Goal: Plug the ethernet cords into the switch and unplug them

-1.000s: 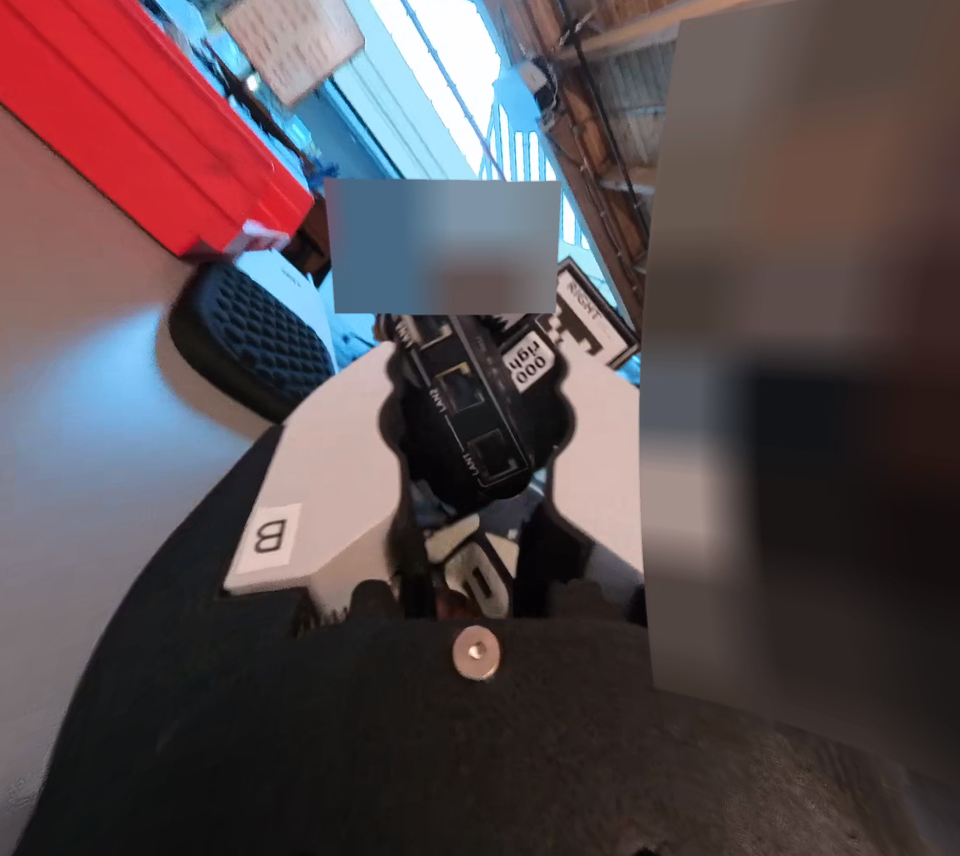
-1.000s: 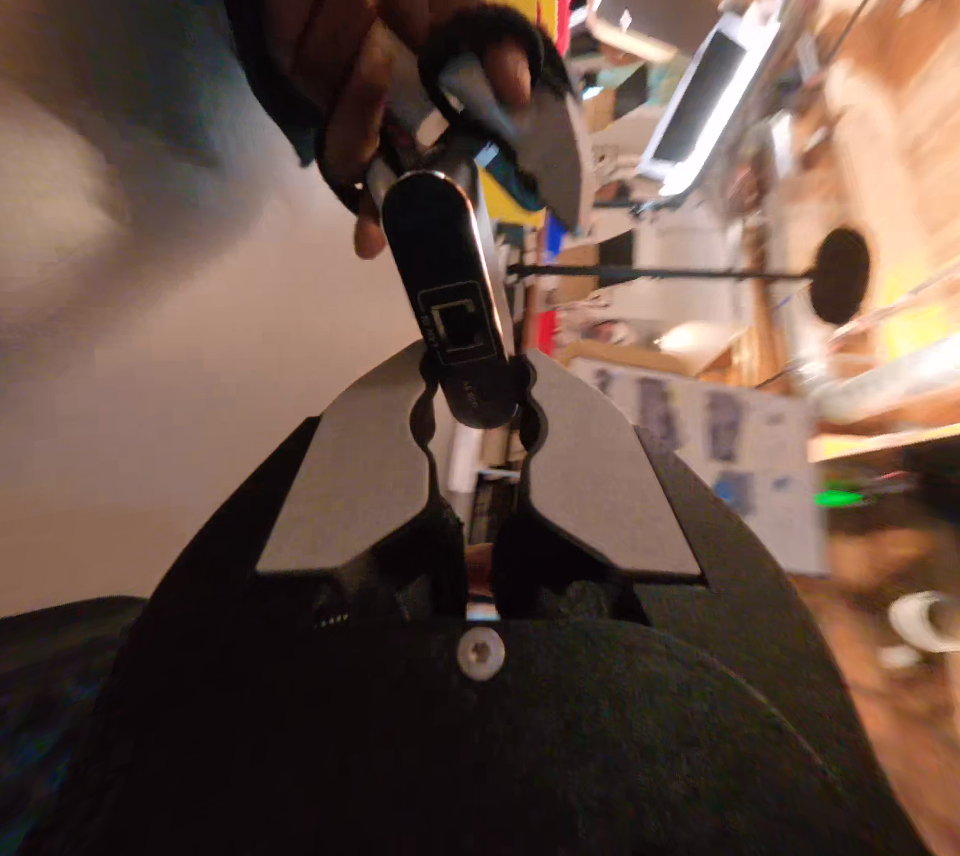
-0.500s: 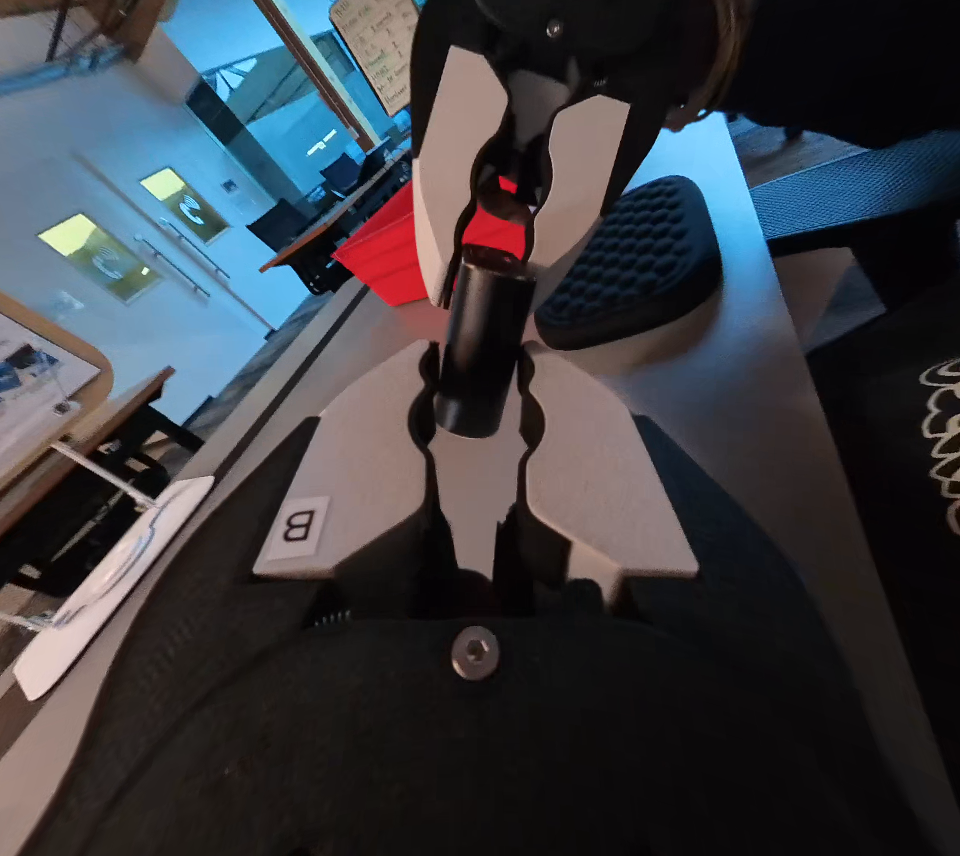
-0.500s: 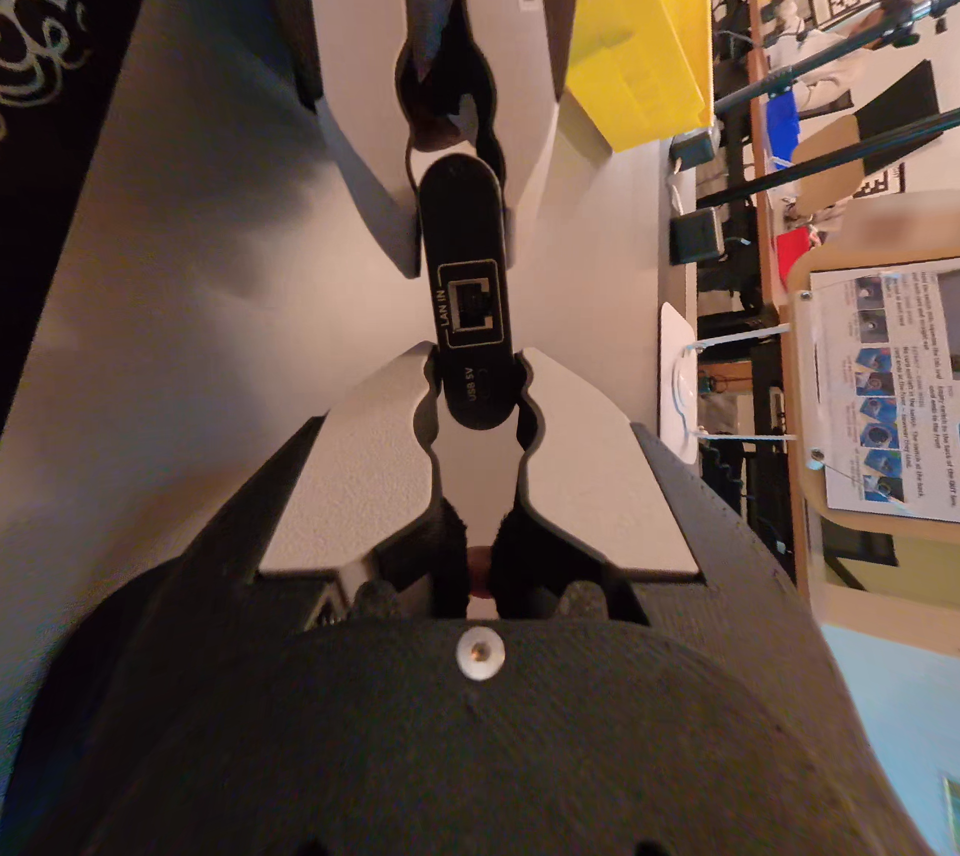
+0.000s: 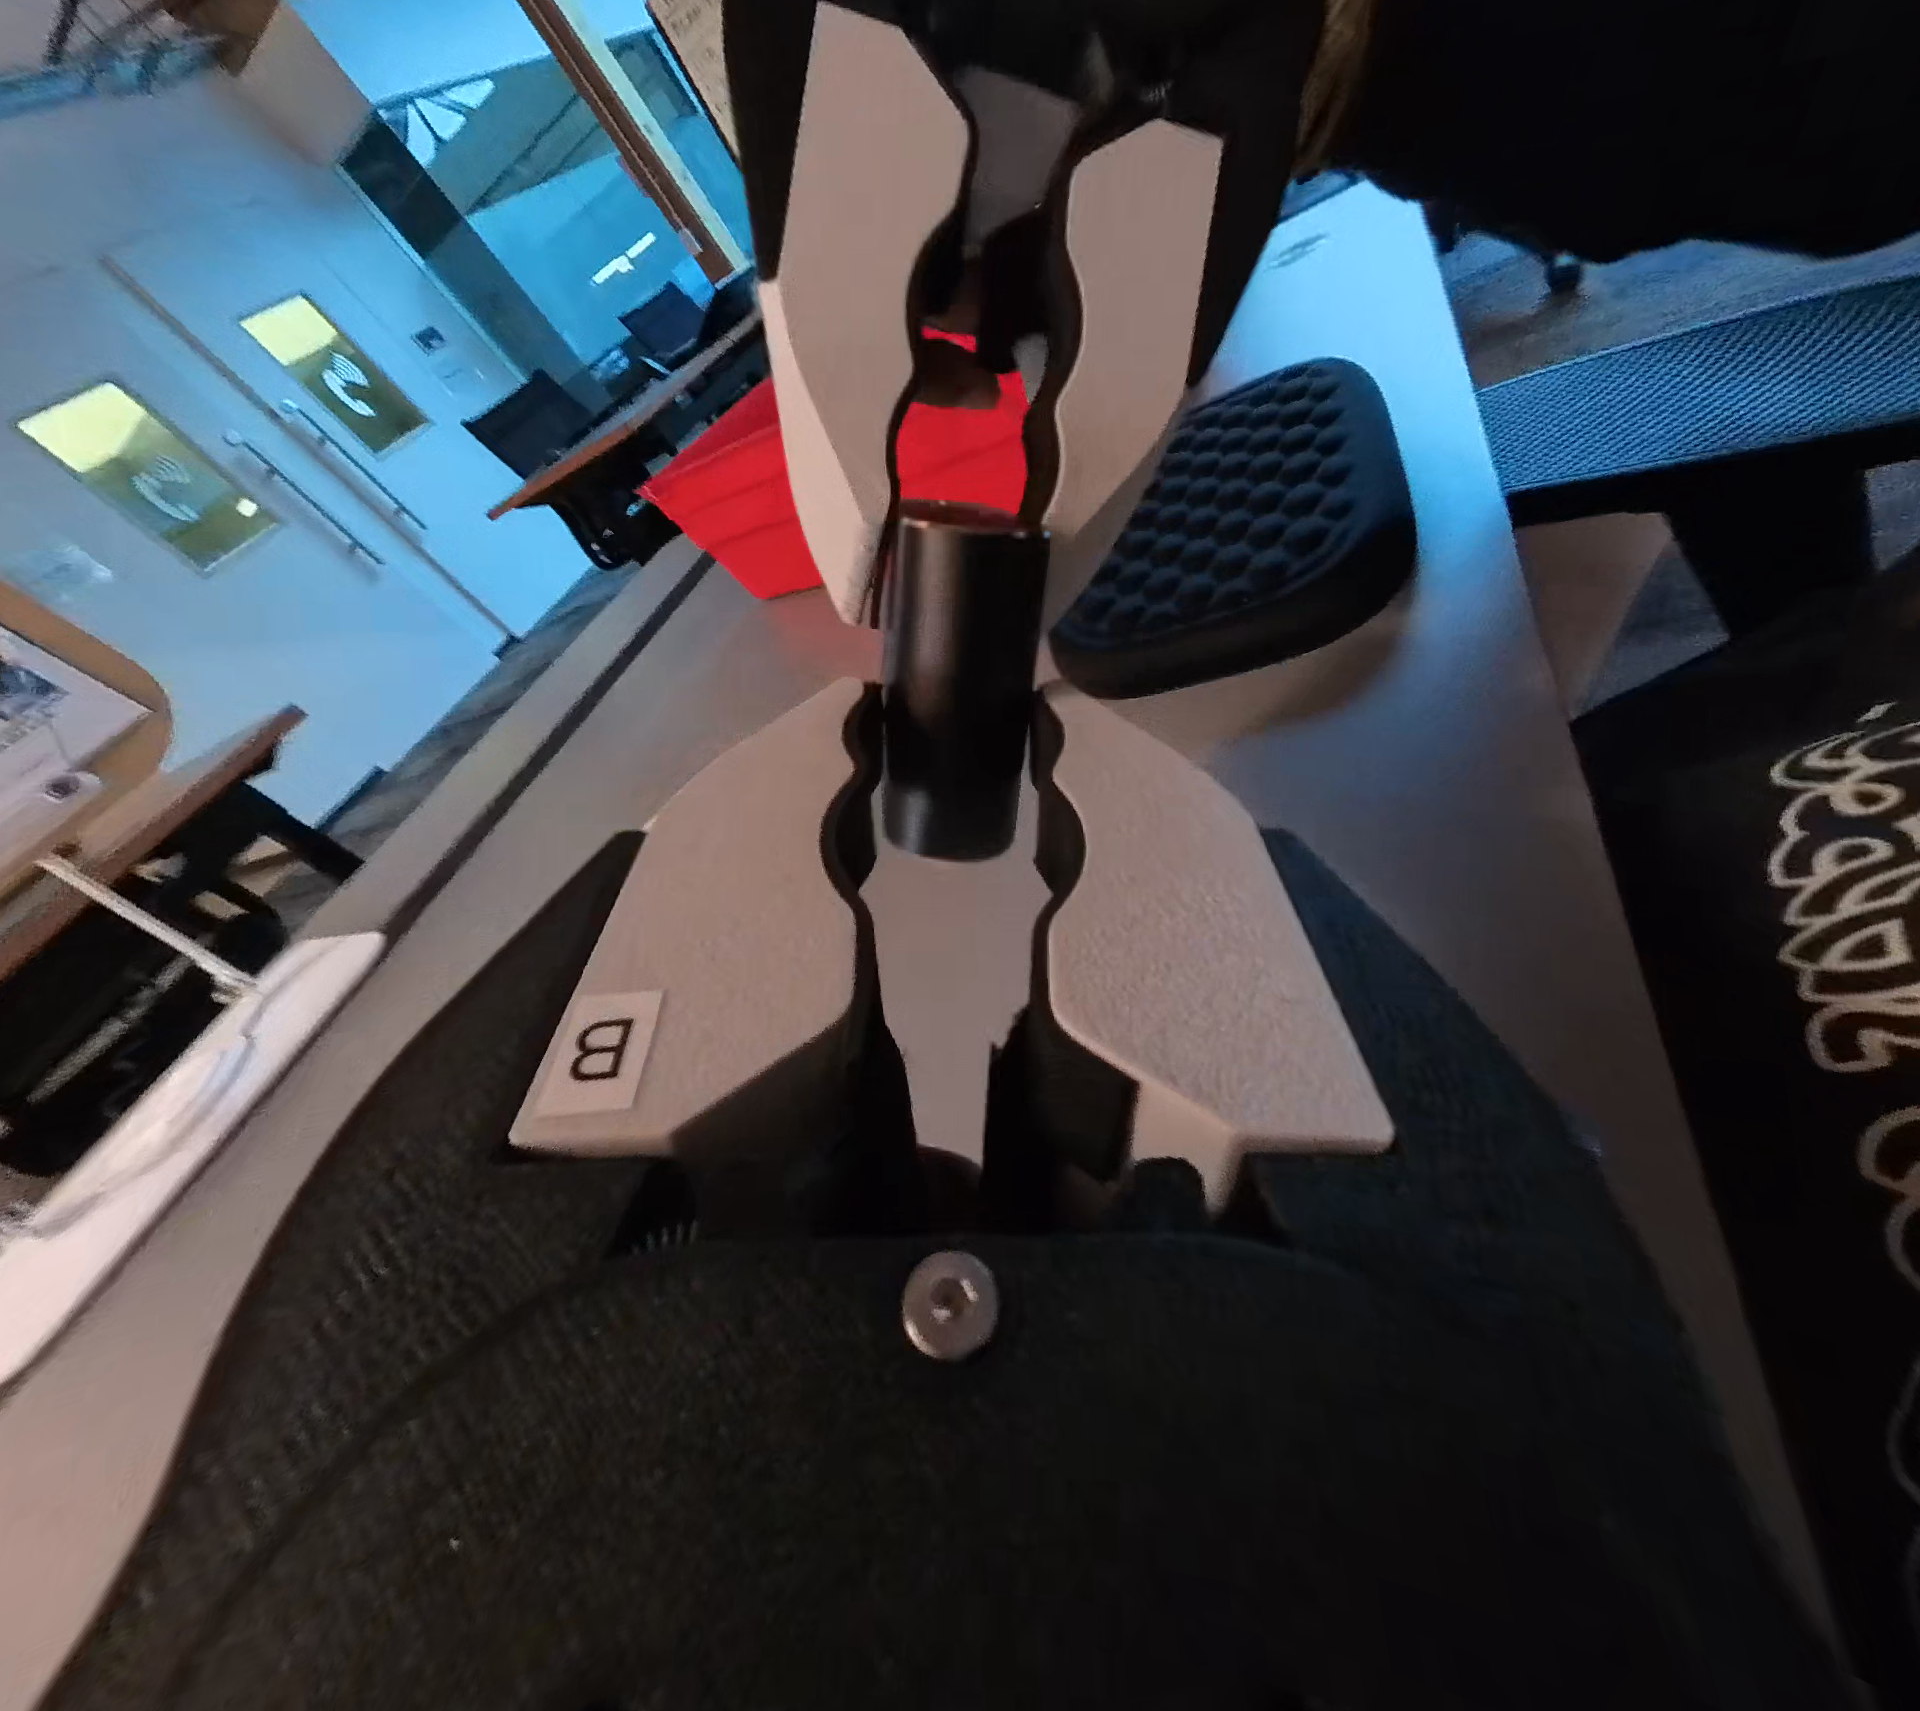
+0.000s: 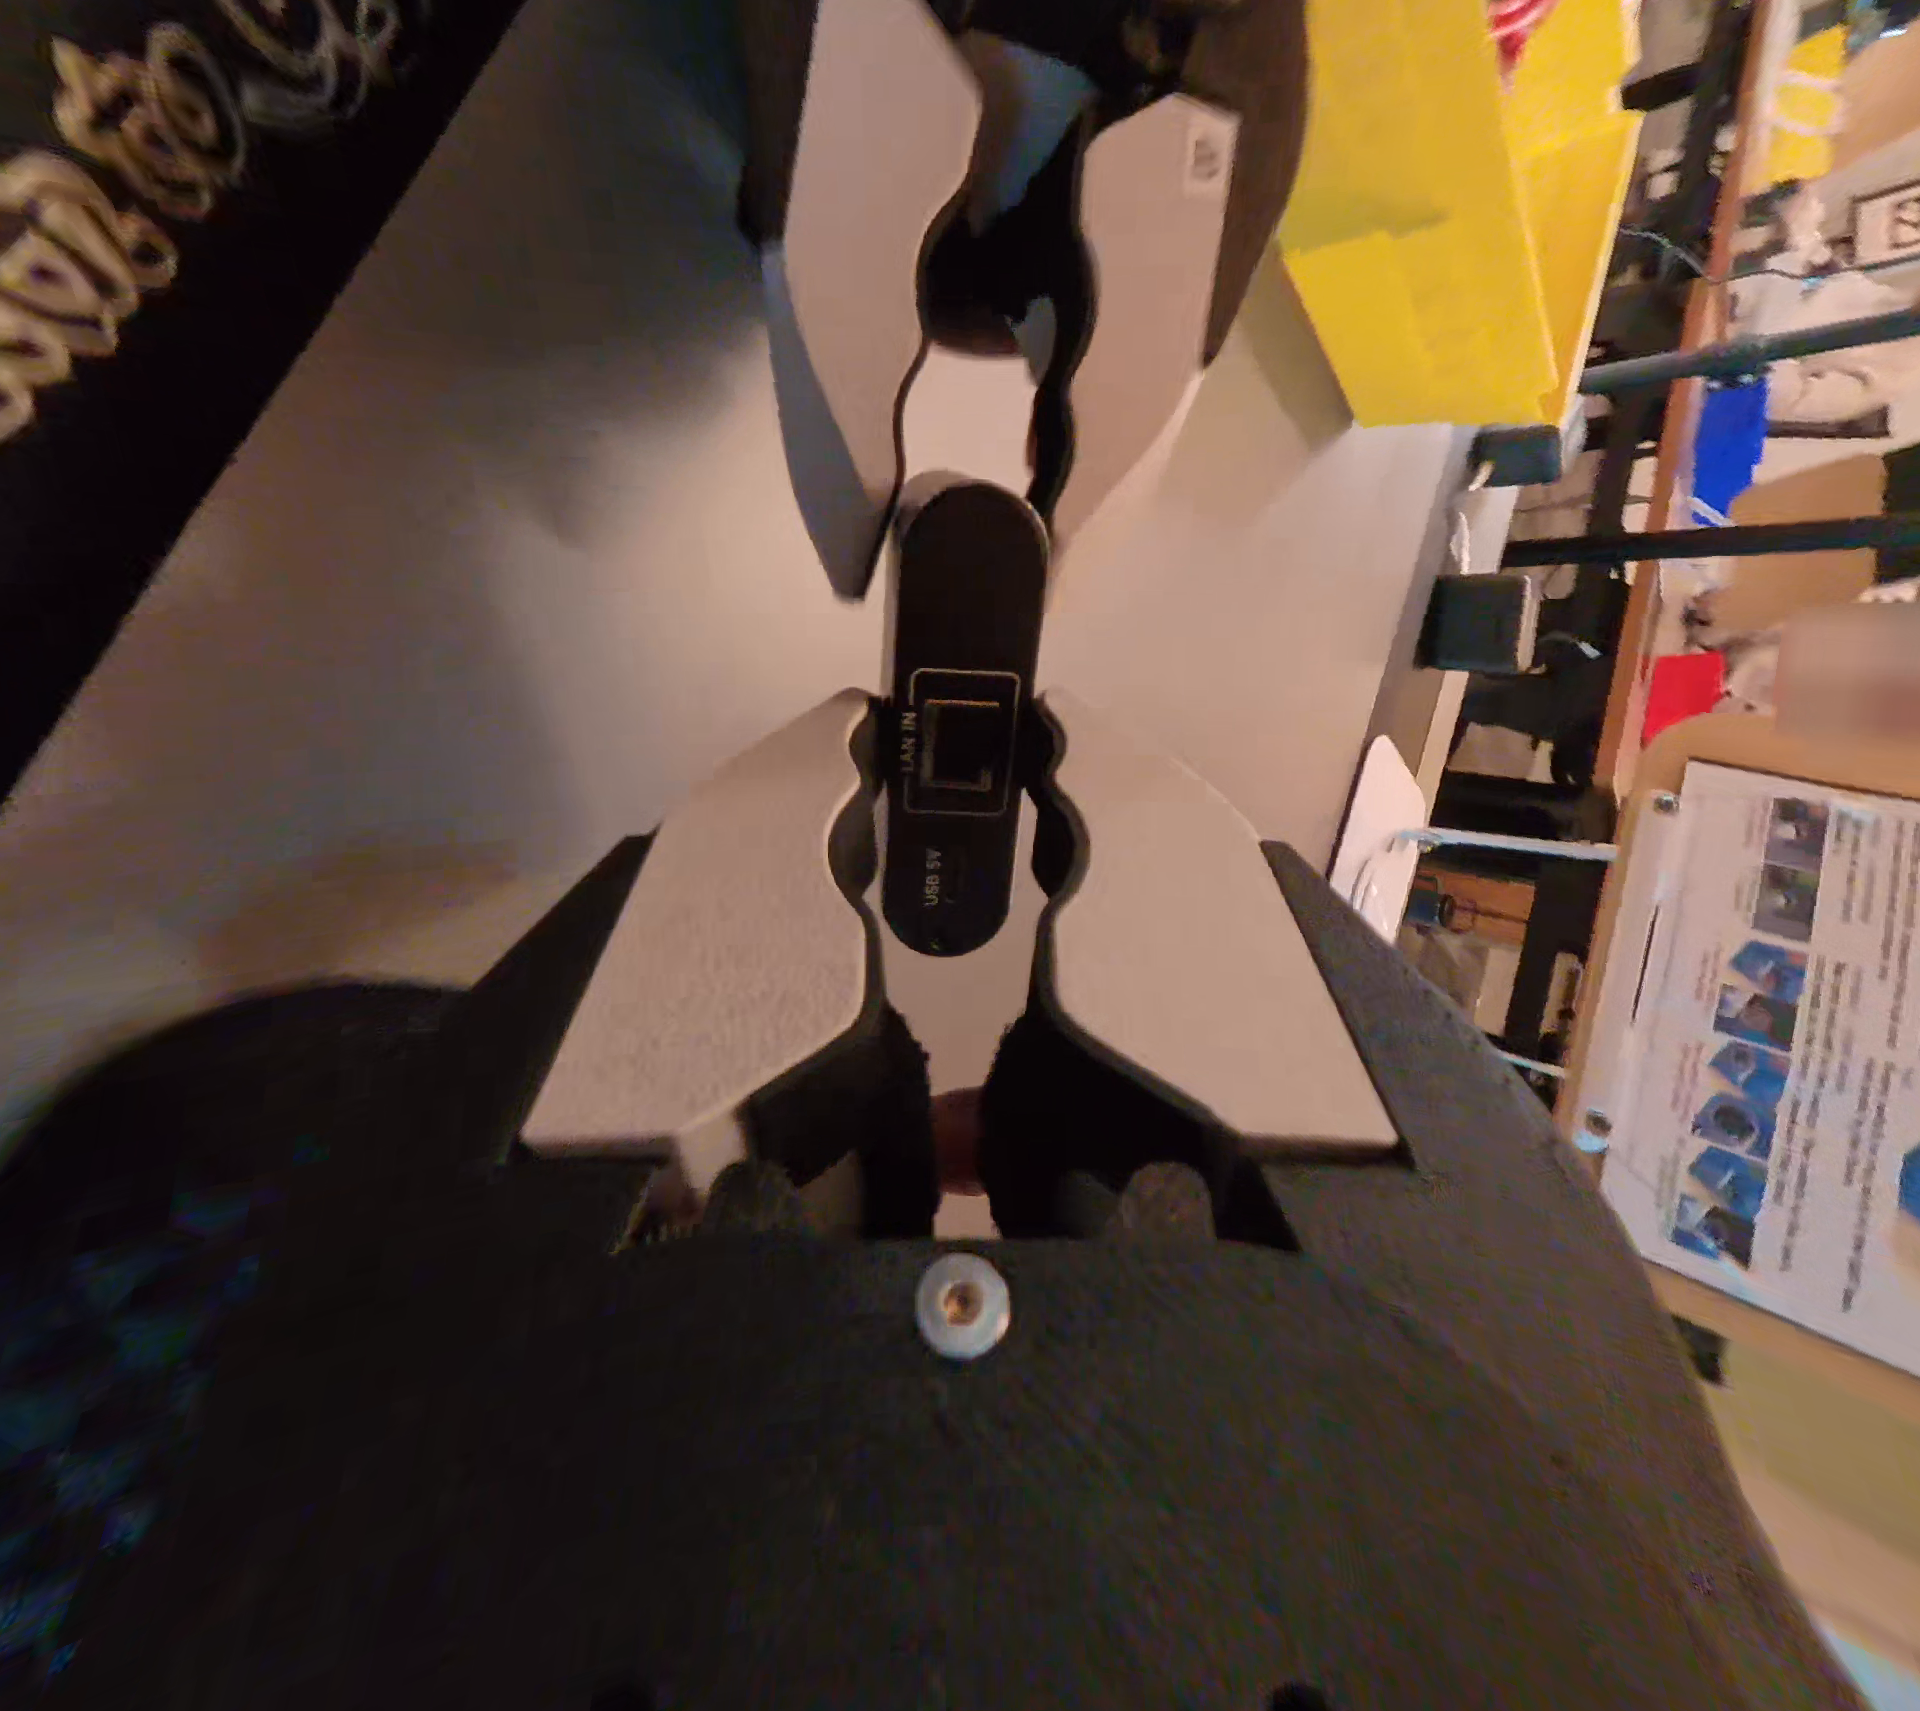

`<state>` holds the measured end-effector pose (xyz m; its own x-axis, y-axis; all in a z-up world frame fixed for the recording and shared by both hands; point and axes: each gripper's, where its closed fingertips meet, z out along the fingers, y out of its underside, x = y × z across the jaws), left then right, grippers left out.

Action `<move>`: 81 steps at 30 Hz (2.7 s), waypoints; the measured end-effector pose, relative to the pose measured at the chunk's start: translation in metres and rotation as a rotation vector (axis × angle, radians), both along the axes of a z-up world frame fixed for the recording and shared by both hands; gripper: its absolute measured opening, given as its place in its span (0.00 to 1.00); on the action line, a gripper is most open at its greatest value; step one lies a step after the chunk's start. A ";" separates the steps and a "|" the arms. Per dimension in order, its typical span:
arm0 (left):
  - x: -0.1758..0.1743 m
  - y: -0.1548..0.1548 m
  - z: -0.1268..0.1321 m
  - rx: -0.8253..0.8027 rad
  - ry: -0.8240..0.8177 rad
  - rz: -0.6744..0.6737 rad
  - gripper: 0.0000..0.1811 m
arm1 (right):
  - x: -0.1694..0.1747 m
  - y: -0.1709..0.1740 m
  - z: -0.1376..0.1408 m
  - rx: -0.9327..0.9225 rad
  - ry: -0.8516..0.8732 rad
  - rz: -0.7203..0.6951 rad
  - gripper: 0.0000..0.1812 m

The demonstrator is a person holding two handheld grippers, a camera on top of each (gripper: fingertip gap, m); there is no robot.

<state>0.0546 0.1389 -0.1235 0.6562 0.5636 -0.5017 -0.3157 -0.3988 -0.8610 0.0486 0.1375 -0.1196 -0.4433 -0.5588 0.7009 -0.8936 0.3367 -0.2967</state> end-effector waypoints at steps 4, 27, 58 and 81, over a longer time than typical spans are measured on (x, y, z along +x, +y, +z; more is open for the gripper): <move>-0.011 -0.025 0.018 0.252 -0.104 0.045 0.23 | -0.037 0.010 -0.009 0.177 0.164 0.036 0.14; -0.025 -0.062 0.033 0.526 -0.194 0.139 0.24 | -0.038 0.033 -0.071 0.682 -0.097 0.230 0.21; 0.039 -0.357 0.022 0.343 -0.365 1.186 0.26 | -0.043 0.069 0.042 -1.012 -0.771 -0.239 0.26; 0.025 -0.384 0.049 0.276 -0.244 1.187 0.05 | -0.036 0.061 0.033 -0.963 -0.676 -0.234 0.24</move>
